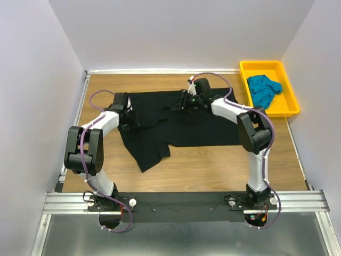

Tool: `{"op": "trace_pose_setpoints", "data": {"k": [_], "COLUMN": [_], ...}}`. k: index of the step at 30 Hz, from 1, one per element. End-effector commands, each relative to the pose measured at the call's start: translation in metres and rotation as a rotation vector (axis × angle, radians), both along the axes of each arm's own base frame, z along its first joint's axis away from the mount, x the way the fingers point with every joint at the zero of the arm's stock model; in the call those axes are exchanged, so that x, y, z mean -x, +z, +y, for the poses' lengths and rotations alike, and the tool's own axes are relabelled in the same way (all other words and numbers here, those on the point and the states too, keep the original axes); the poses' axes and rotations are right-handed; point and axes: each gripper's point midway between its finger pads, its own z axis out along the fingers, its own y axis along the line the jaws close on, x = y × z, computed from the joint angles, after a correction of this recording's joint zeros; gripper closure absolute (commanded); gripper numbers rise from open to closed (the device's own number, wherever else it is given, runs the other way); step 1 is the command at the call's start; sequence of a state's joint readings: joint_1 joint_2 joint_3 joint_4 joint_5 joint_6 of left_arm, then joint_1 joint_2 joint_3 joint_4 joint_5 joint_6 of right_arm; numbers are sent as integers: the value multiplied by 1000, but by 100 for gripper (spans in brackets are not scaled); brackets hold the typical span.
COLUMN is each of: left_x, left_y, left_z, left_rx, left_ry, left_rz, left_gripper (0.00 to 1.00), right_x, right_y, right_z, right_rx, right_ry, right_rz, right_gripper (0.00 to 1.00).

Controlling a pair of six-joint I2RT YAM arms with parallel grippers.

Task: Fold and stack the t-shirts
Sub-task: Fold the tshirt

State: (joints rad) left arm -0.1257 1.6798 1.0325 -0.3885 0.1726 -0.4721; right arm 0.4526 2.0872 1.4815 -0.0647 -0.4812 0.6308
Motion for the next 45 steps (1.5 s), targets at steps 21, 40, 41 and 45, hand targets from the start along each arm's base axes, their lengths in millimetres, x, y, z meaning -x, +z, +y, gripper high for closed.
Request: {"op": "trace_pose_setpoints", "data": {"k": [21, 40, 41, 45], "left_x": [2, 6, 5, 3], "left_y": [-9, 12, 12, 6], "left_z": [-1, -10, -11, -15], "left_rx": [-11, 49, 52, 76], "left_ry": [-22, -32, -30, -33], "left_rz": [-7, -29, -30, -20], "left_gripper": [59, 63, 64, 69], "right_x": [12, 25, 26, 23], "right_y": [-60, -36, -37, -37], "right_z": [59, 47, 46, 41], "right_rx": [-117, -127, -125, -120], "right_ry": [56, 110, 107, 94], "right_rz": [120, 85, 87, 85], "right_gripper": [61, 99, 99, 99]}}
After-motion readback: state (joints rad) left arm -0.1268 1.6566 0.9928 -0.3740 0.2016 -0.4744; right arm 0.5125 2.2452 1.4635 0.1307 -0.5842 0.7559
